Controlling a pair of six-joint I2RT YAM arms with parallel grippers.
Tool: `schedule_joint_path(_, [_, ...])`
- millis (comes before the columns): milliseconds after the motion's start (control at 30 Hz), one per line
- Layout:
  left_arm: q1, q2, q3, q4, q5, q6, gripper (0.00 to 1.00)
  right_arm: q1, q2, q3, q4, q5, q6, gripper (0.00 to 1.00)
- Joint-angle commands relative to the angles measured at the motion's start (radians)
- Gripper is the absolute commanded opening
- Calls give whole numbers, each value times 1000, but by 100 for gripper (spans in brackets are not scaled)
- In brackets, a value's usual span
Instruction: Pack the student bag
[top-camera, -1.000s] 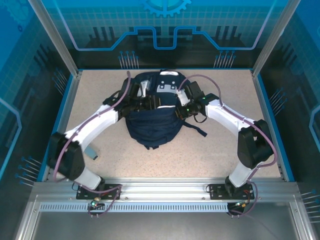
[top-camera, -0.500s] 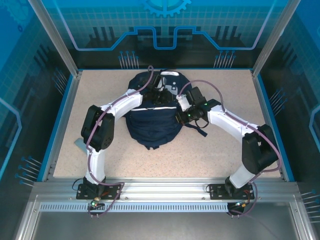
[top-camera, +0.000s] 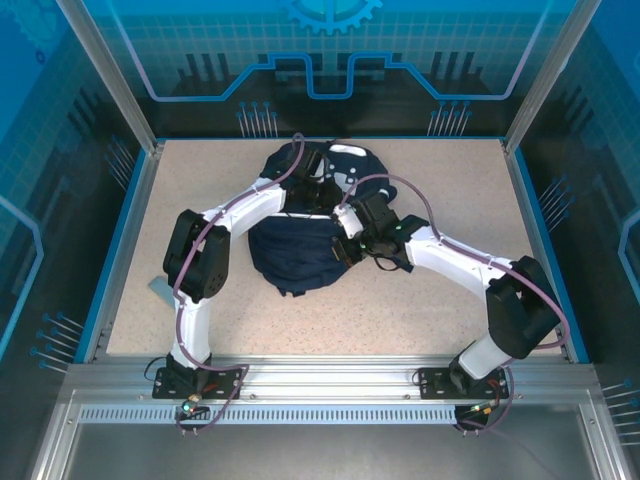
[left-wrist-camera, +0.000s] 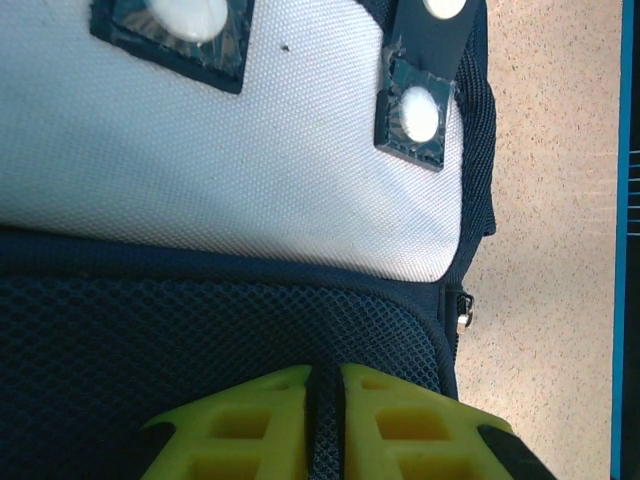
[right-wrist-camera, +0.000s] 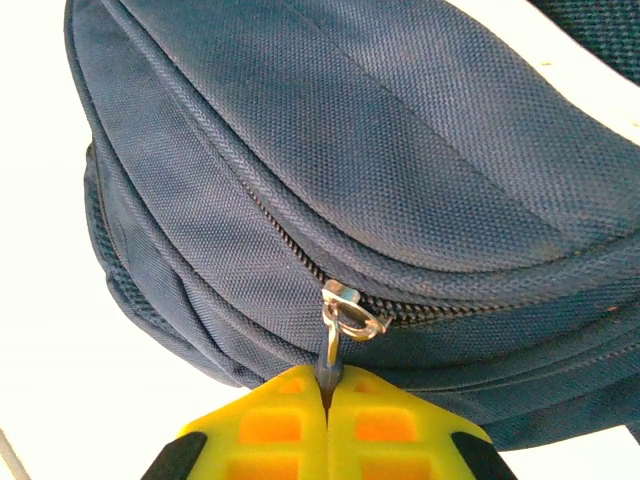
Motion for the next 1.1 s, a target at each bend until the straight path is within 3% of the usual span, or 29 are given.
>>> schedule_joint_path(0, [-4,13,0,-17,-6,-17,17,13,-76,-38,59,-112,68,6])
schedule_joint_path(133, [-3,-59,-10,-4,27,-19,28,-58,-156,-101,72,-105,173,39])
schedule_joint_path(333, [-2,-203,-94,-39,-21,-36,49,-174,-232,-149,52,-126,328,59])
schedule_joint_path(533, [-21,-403,-300,-27,-85,-44,54,-249,-242,-134,51,-163,445,67])
schedule_joint_path(767, [-148,-578,-474,-54,-239,-68,54,-280,-189,-91,78,-223,553,71])
schedule_joint_path(933, [-271,-557,-489,-60,-374,-106,51,-287,-151,-64,81,-228,611,70])
schedule_joint_path(1067, [-307,-488,-458,-39,-379,-107,47,-291,-143,-60,84,-228,630,69])
